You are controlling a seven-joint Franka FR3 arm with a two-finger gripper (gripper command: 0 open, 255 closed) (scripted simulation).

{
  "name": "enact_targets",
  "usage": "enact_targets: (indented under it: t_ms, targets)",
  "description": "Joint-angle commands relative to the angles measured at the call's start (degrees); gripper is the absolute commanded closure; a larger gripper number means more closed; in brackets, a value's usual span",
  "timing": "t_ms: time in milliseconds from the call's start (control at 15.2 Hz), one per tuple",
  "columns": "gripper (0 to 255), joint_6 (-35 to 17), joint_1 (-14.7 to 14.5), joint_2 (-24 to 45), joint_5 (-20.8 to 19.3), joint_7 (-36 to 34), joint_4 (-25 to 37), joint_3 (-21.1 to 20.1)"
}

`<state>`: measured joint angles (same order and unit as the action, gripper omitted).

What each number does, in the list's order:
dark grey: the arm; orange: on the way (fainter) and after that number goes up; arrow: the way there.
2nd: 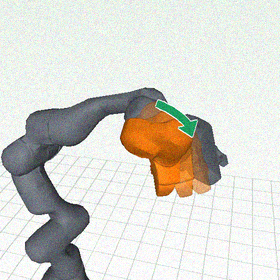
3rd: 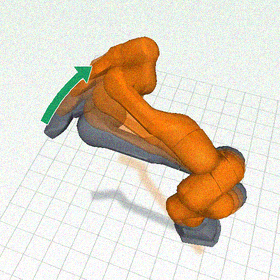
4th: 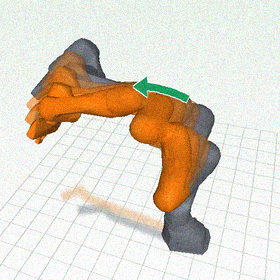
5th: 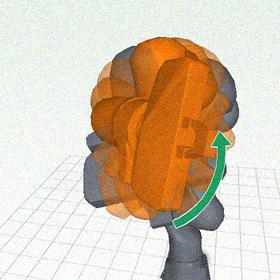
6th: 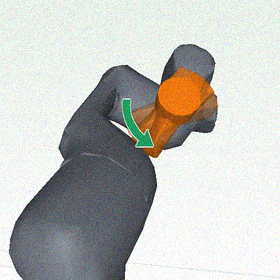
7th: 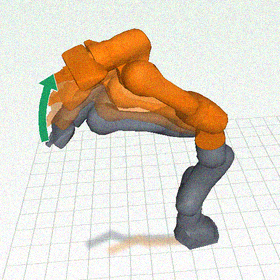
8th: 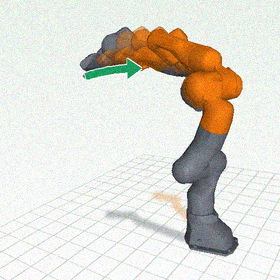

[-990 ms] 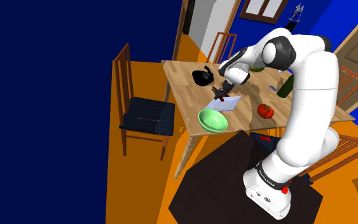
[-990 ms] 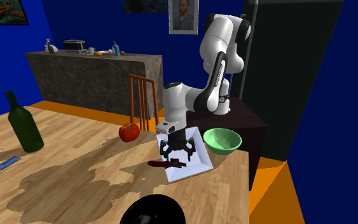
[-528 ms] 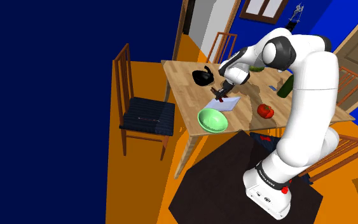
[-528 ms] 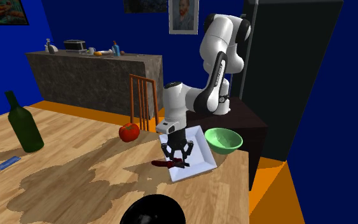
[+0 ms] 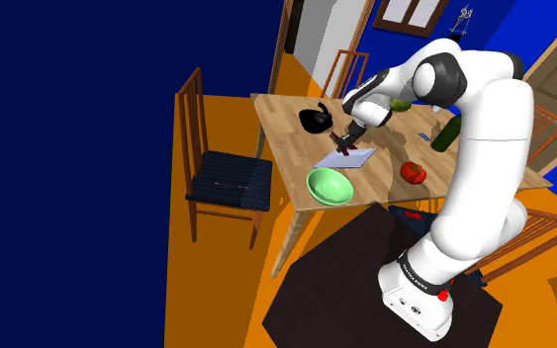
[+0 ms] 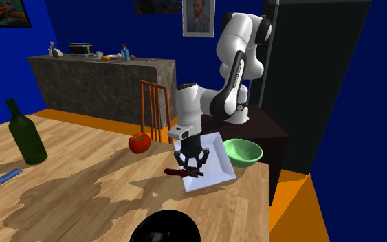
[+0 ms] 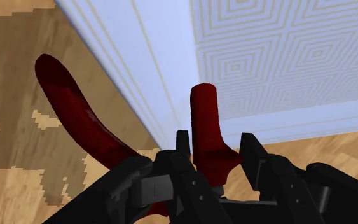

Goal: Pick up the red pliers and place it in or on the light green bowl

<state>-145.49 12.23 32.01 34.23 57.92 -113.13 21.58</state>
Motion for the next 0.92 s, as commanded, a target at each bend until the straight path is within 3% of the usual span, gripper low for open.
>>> enact_targets:
  t_ms: [0,858]
  targets:
    - [255,0.90,-0.55,-1.25,-0.91,-0.78,-0.27,0.69]
    - [255,7.29,-3.39,-8.54,-6.96,-5.66,-0.40,4.65]
